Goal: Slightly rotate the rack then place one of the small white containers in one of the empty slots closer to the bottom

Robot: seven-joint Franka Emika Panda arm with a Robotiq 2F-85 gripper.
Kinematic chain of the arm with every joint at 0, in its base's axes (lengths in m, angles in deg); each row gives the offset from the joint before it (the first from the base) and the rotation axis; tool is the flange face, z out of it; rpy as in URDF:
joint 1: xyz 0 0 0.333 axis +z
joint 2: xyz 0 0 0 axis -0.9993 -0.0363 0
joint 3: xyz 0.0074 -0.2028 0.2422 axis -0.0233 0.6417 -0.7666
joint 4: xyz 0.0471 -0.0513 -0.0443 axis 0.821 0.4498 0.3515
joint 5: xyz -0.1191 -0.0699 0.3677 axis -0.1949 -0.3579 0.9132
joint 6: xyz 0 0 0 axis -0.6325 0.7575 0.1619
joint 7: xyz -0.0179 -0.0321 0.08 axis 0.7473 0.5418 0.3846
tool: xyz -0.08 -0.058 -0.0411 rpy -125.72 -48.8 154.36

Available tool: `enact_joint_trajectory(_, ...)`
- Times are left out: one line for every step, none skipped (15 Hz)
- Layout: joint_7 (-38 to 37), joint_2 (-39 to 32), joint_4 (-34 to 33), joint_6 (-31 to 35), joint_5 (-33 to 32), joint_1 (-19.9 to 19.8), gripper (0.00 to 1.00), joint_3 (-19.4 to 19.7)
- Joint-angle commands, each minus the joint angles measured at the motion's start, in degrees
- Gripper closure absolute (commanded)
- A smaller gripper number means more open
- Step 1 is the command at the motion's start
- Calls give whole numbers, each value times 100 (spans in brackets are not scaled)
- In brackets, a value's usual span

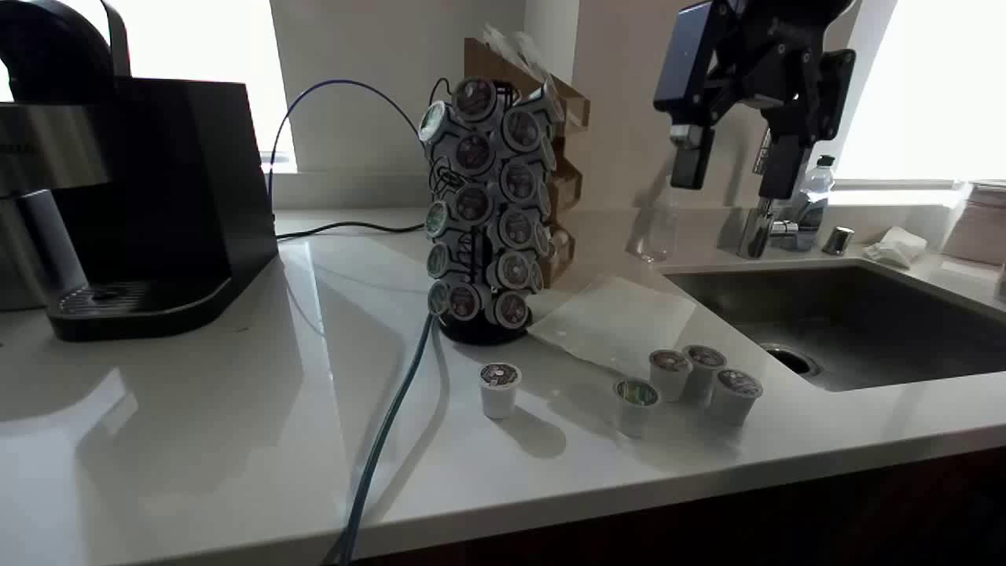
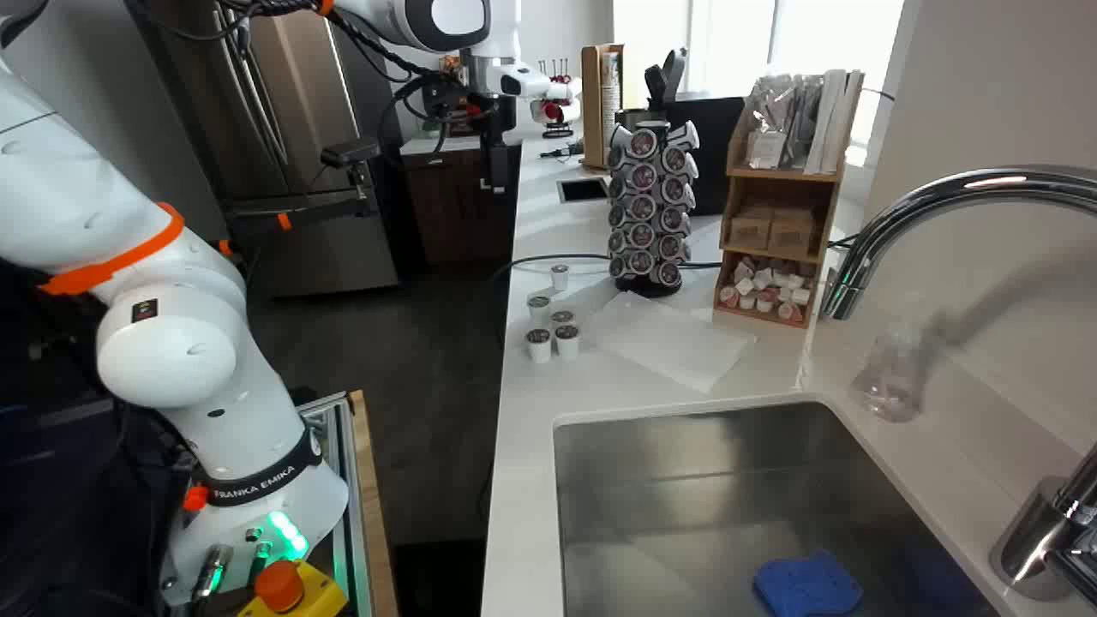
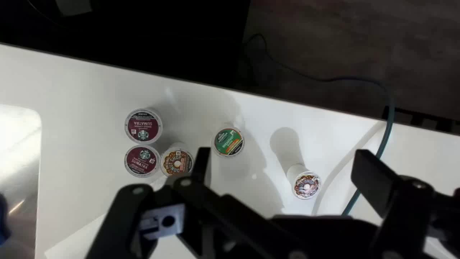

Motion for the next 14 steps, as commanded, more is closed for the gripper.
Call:
enact_joint_trajectory(-9, -4, -10, -11, -11, 29, 0, 27)
enact_joint_trajectory(-9, -4, -10, -11, -11, 29, 0, 27)
enact_joint_trajectory(-9, -4, -10, -11, -11, 29, 0, 27)
enact_joint_trajectory(-8, -4, -10, -11, -11, 29, 0, 27)
enact_joint_trajectory(-8, -4, -10, -11, -11, 29, 0, 27)
enact_joint_trajectory(-8, -4, -10, -11, -11, 29, 0, 27)
enact_joint_trajectory(-8, -4, -10, -11, -11, 29, 0, 27)
enact_joint_trajectory(-8, -4, -10, -11, -11, 29, 0, 27)
enact_joint_trajectory(-8, -4, -10, -11, -11, 29, 0, 27)
enact_joint_trajectory(-8, -4, -10, -11, -11, 29, 0, 27)
enact_joint_trajectory(-8, -4, -10, -11, -11, 29, 0, 27)
enact_joint_trajectory(-8, -4, -10, -11, -11, 29, 0, 27)
enact_joint_trajectory(-165, 40, 5, 137, -64, -17, 0, 8)
enact_joint_trajectory(-184, 69, -25, 150, -151, -42, 0, 9)
